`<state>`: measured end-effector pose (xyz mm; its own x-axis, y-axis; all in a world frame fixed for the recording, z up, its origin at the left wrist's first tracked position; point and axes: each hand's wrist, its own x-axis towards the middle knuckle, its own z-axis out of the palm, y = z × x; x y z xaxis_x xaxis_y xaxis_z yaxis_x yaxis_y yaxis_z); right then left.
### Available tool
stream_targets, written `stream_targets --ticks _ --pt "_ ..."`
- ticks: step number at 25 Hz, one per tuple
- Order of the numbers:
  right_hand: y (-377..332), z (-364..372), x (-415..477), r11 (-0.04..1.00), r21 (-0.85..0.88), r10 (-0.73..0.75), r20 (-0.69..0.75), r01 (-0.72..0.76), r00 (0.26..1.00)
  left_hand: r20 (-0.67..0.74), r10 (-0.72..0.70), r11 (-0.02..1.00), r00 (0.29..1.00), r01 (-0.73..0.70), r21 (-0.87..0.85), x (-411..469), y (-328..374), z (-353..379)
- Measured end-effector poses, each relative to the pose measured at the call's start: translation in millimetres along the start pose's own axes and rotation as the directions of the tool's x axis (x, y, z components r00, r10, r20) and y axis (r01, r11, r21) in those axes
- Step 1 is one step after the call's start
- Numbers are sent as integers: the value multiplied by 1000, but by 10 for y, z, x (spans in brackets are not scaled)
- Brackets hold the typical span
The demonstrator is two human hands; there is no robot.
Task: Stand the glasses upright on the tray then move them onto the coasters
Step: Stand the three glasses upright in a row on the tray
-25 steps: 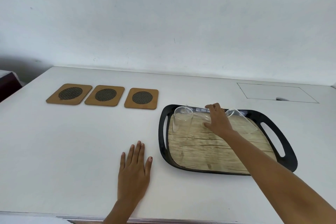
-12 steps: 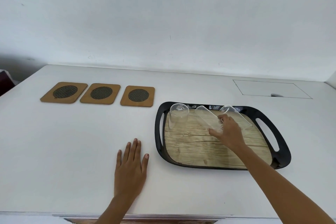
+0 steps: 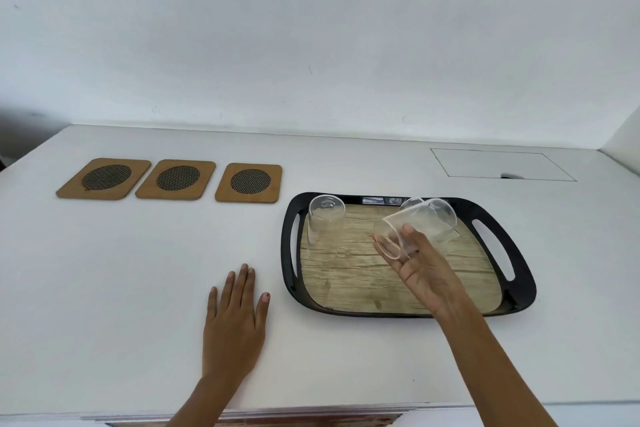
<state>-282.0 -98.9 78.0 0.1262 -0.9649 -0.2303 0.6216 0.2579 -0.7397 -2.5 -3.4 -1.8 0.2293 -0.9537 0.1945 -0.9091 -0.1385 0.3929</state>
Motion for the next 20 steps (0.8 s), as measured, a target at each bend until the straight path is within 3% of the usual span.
stream_targets --ticks 2,3,5,11,20 --pt "41 25 34 915 -370 -202 -80 159 976 0 0 1000 1000 0 -6 5 0 -2" --pt "60 39 52 803 -564 -314 -127 192 941 0 -2 1000 1000 2 -7 5 3 -3" --pt "123 72 97 610 -764 -459 -121 212 880 0 -2 1000 1000 2 2 4 6 -3" --pt "393 98 326 398 -892 -534 -36 214 845 6 -8 1000 1000 8 0 5 -10 9" --pt "456 15 458 313 -935 -526 -23 169 850 2 -9 1000 1000 9 0 10 -22 13"
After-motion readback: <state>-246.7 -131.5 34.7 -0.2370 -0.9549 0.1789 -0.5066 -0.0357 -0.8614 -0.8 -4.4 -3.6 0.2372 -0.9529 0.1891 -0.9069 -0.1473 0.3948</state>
